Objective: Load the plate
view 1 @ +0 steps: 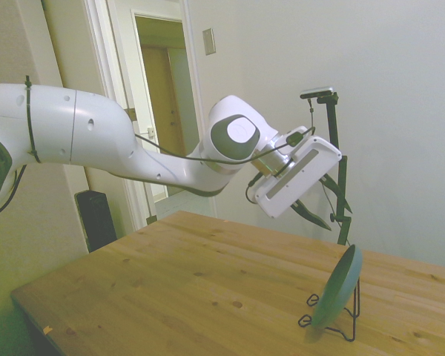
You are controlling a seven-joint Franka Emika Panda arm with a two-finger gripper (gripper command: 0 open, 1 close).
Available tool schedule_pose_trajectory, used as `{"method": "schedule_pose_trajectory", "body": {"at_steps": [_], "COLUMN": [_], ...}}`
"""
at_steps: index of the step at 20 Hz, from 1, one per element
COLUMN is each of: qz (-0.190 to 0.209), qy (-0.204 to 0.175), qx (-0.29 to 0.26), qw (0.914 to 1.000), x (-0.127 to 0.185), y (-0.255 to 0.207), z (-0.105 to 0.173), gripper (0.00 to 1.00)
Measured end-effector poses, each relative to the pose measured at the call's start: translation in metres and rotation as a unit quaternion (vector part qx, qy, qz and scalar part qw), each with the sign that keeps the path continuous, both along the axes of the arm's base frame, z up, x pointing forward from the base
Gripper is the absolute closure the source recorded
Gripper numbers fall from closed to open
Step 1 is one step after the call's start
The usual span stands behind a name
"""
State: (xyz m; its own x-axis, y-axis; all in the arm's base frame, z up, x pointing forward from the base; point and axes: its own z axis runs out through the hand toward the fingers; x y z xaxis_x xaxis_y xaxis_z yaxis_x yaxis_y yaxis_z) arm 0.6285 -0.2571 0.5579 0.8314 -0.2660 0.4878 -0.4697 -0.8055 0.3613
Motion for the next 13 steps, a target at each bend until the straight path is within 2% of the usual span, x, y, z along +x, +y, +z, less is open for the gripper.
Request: {"method": "schedule_pose_trajectory", "body": {"at_steps": [3, 6, 9, 13], "qz": [-0.013, -0.029, -0.044, -0.043], "qy": [-0.032, -0.058, -0.085, -0.126], "qx": [0.086, 0.168, 0.247, 0.348], "qw": [0.9957, 0.9836, 0.9643, 0.9282], "x": [0.005, 0.010, 0.010, 0.006], "y": [0.012, 0.017, 0.021, 0.024], "z": [-0.001, -0.020, -0.046, -0.063], "gripper": [0.00, 0.00, 0.00, 0.00]}}
